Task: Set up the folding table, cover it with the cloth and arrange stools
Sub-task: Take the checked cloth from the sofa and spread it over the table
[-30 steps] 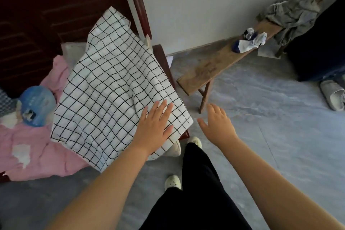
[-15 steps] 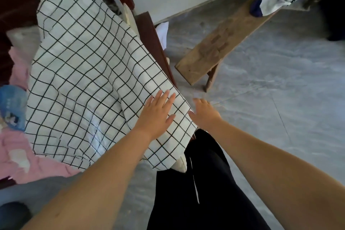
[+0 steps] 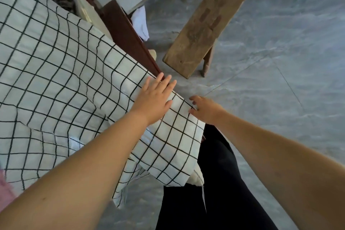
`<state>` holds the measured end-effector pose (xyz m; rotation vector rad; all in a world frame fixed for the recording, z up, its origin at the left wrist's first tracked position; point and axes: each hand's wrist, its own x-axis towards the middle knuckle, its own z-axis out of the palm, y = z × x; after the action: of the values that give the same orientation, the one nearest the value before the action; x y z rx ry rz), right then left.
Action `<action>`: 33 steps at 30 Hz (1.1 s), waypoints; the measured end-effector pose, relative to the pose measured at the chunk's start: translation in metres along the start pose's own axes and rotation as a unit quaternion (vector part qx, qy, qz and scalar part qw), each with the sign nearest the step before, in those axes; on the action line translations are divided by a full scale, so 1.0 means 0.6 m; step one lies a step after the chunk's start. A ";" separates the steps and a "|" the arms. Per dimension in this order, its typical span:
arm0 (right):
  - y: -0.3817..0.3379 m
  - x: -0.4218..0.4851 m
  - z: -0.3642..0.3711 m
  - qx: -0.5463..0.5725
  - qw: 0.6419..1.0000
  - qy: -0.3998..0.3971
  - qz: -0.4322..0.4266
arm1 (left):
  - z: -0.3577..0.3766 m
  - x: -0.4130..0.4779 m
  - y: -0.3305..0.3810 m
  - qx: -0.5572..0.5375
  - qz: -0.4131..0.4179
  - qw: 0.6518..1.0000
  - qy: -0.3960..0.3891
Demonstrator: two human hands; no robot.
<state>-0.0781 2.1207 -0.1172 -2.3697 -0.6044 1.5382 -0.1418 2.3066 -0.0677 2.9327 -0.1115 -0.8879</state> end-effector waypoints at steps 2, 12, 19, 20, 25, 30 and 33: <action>0.009 0.004 0.008 0.012 1.000 0.004 0.001 | -0.001 0.015 -0.009 0.030 0.018 0.999 -0.012; 0.025 -0.012 0.017 0.080 0.994 0.075 -0.004 | -0.016 0.044 -0.031 0.061 0.071 0.995 0.042; 0.005 -0.052 0.014 0.087 0.987 0.132 -0.029 | -0.029 0.026 -0.048 0.053 0.074 0.993 0.075; 0.002 -0.059 0.013 0.084 0.987 0.137 -0.029 | -0.033 0.022 -0.050 0.049 0.076 0.993 0.077; -0.013 -0.112 -0.001 0.065 0.978 0.188 -0.055 | -0.058 -0.004 -0.066 0.028 0.094 0.993 0.067; -0.035 -0.189 -0.029 0.028 0.959 0.266 -0.090 | -0.114 -0.025 -0.079 0.025 0.117 0.990 0.071; -0.047 -0.241 -0.040 -0.012 0.948 0.301 -0.104 | -0.161 -0.045 -0.073 0.010 0.127 0.989 0.074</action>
<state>-0.1133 2.0779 0.0213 -2.5077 -0.6896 0.6615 -0.1083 2.3576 0.0231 2.9004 -0.4742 -0.6328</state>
